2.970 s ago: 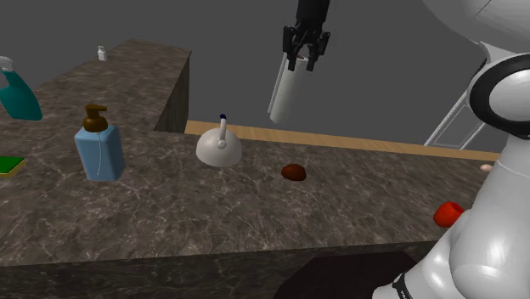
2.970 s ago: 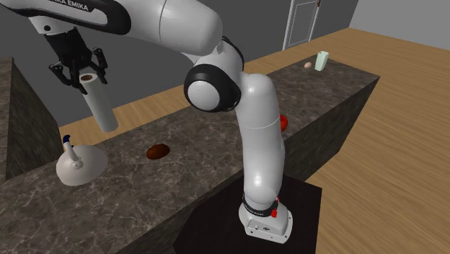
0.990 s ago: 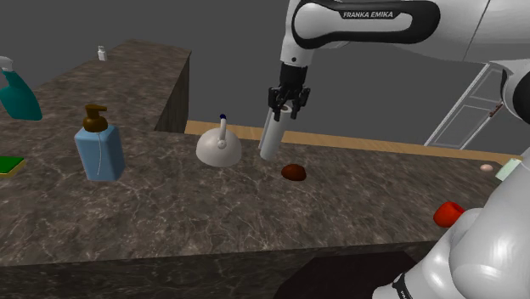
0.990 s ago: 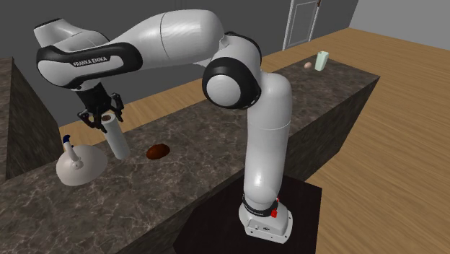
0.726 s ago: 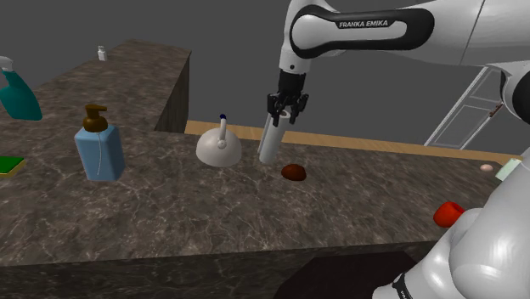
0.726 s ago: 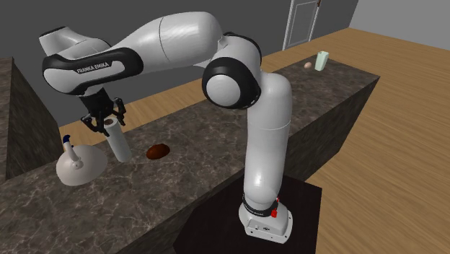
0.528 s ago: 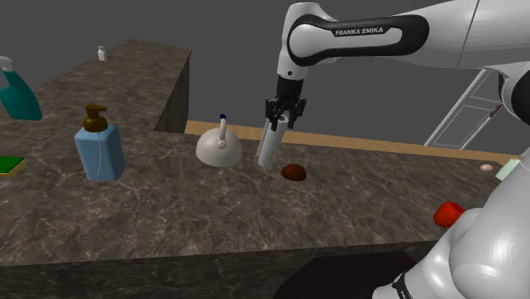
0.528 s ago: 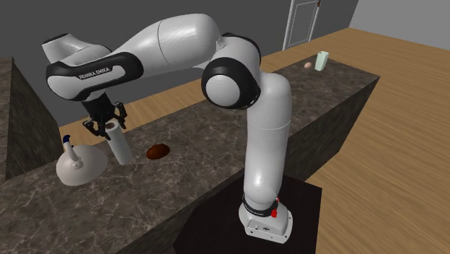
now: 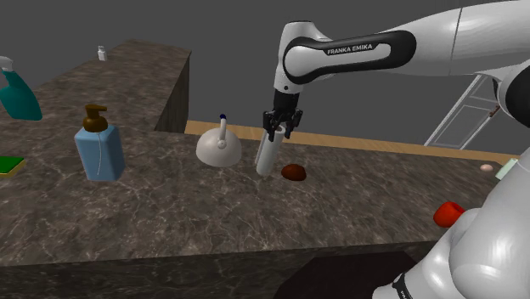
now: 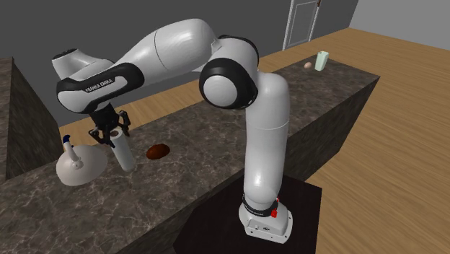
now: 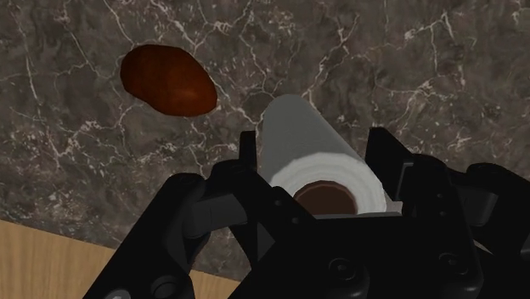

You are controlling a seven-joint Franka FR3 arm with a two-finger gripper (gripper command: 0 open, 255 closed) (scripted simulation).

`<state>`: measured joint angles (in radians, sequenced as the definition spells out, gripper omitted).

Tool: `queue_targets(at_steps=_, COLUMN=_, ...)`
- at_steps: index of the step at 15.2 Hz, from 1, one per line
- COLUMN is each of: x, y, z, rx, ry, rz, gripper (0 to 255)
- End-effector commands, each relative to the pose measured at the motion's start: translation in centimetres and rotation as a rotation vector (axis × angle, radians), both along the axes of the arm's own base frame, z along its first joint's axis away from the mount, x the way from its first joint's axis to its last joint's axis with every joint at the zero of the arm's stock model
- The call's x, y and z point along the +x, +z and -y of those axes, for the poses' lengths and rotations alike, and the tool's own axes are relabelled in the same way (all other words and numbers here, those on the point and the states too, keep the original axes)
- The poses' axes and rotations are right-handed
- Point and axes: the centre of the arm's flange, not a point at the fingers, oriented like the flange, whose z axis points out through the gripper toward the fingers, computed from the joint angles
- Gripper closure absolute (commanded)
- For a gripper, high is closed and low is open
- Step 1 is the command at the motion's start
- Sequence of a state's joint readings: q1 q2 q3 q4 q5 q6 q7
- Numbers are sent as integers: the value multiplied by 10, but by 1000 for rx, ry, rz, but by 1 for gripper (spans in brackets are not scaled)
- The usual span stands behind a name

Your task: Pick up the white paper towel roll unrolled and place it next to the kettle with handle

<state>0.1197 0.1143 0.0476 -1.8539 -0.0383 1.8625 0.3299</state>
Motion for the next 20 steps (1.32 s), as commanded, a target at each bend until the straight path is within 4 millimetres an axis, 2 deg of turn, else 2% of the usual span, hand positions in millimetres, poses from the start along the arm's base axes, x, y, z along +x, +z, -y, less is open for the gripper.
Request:
queue_targets(at_steps=1, x=0, y=-12, z=0, rx=0, ry=0, rz=1, gripper=255)
queue_targets(at_steps=4, x=0, y=-27, z=0, rx=0, ry=0, rz=1, gripper=255)
queue_targets(at_steps=11, x=0, y=-27, z=0, rx=0, ry=0, rz=1, gripper=255)
queue_targets(at_steps=12, x=0, y=-27, z=0, rx=0, ry=0, rz=1, gripper=0)
queue_targets(at_steps=17, x=0, y=-27, z=0, rx=0, ry=0, rz=1, gripper=0)
queue_targets(at_steps=20, x=3, y=13, z=-2, rx=0, ry=0, rz=1, gripper=0)
